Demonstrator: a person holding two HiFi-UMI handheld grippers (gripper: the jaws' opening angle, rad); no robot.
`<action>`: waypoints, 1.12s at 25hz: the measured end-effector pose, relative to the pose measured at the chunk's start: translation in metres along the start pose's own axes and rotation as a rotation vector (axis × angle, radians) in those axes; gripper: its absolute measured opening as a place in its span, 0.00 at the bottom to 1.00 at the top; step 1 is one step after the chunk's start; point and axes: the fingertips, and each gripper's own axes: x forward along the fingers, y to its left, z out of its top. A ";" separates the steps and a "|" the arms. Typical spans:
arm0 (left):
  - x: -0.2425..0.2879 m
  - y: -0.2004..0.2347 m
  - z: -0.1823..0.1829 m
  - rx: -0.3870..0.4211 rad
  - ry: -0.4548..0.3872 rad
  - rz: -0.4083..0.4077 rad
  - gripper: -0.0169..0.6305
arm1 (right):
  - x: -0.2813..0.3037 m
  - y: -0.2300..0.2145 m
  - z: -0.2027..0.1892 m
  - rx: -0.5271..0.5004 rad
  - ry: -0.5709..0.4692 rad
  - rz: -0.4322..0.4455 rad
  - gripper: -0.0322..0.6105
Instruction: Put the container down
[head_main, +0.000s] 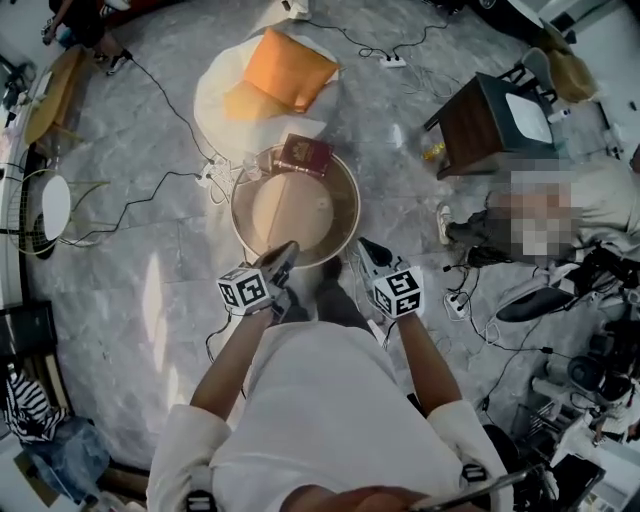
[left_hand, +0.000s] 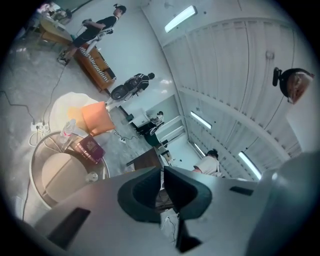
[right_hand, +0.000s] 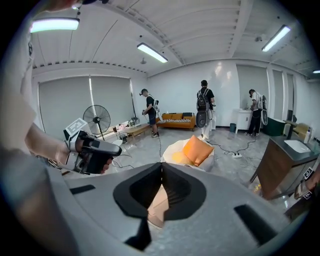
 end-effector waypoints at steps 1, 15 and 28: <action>-0.004 0.000 0.002 -0.004 -0.012 0.011 0.06 | -0.004 0.002 0.001 0.000 -0.003 -0.005 0.04; -0.006 -0.048 0.006 0.231 -0.012 0.066 0.06 | -0.048 -0.016 0.014 -0.046 -0.041 0.007 0.04; 0.007 -0.097 -0.013 0.364 -0.041 0.117 0.06 | -0.096 -0.044 0.021 -0.108 -0.091 0.043 0.05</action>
